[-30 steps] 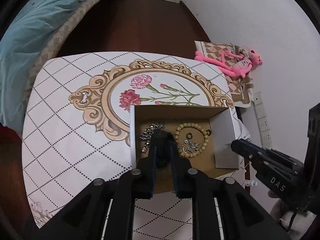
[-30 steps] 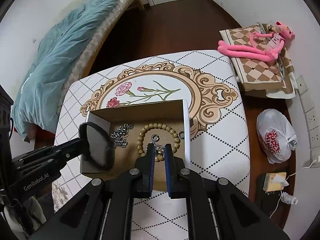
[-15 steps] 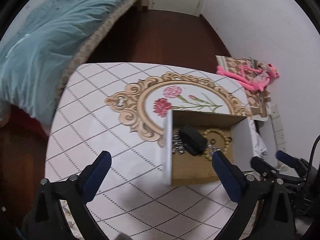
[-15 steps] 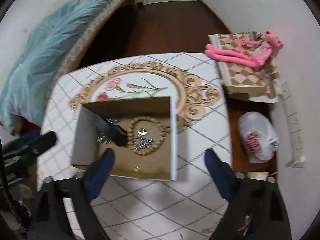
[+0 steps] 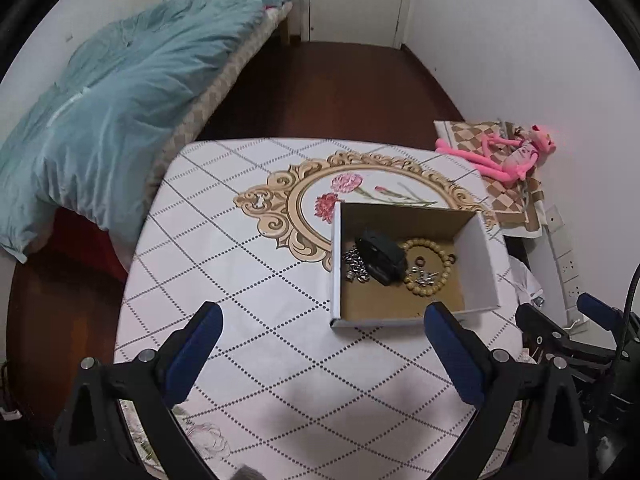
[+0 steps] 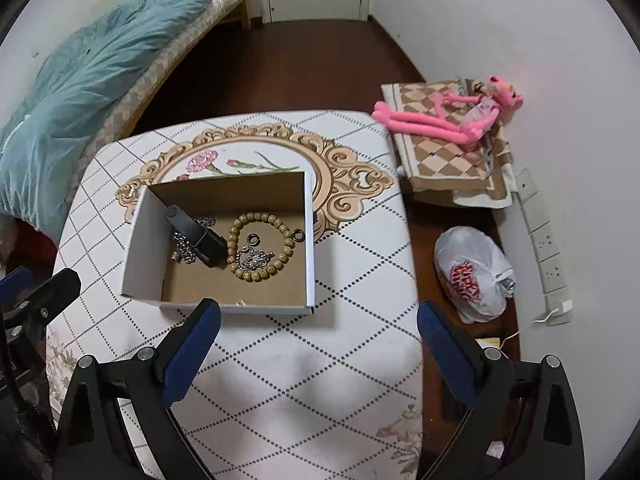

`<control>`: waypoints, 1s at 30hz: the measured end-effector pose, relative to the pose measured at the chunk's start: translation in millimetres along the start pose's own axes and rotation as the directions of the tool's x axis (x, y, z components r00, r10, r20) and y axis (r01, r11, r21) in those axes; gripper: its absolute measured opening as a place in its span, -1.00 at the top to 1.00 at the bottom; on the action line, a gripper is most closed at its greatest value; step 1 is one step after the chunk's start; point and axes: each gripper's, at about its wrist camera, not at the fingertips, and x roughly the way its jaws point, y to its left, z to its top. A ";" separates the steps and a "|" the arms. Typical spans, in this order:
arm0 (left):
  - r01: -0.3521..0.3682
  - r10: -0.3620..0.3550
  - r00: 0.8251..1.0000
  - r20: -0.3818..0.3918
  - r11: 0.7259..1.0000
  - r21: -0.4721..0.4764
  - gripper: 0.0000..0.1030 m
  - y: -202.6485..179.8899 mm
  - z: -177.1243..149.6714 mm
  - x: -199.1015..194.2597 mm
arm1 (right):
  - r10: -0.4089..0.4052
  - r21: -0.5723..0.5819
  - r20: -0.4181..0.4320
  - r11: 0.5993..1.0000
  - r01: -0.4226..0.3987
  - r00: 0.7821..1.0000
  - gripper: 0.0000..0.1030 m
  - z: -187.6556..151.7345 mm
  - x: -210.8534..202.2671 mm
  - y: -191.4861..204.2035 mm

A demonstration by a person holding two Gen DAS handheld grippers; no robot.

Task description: Organize jewelry

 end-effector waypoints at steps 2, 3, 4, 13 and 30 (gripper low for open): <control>-0.007 0.006 1.000 0.025 1.000 0.007 -0.99 -2.3 -3.8 -17.3 | -0.021 0.003 0.042 1.000 0.020 0.999 -0.94 -6.7 -21.5 -1.6; -0.009 0.009 0.999 0.033 1.000 0.006 -0.99 -2.3 -5.3 -24.0 | -0.023 0.005 0.055 1.000 0.023 0.998 -0.94 -8.5 -28.5 -2.7; -0.009 0.009 0.999 0.043 1.000 0.006 -0.99 -3.2 -6.9 -31.0 | -0.027 0.009 0.073 1.000 0.026 0.997 -0.93 -11.7 -39.6 -3.9; -0.021 0.018 0.987 0.160 1.000 0.018 -0.99 0.1 -27.9 -115.5 | -0.025 0.026 0.200 0.999 0.020 0.979 -0.94 -42.2 -133.5 -6.8; -0.003 0.004 0.963 0.268 1.000 -0.003 -0.99 4.6 -60.5 -210.2 | -0.032 0.035 0.345 0.999 0.021 0.938 -1.00 -86.5 -253.8 -6.8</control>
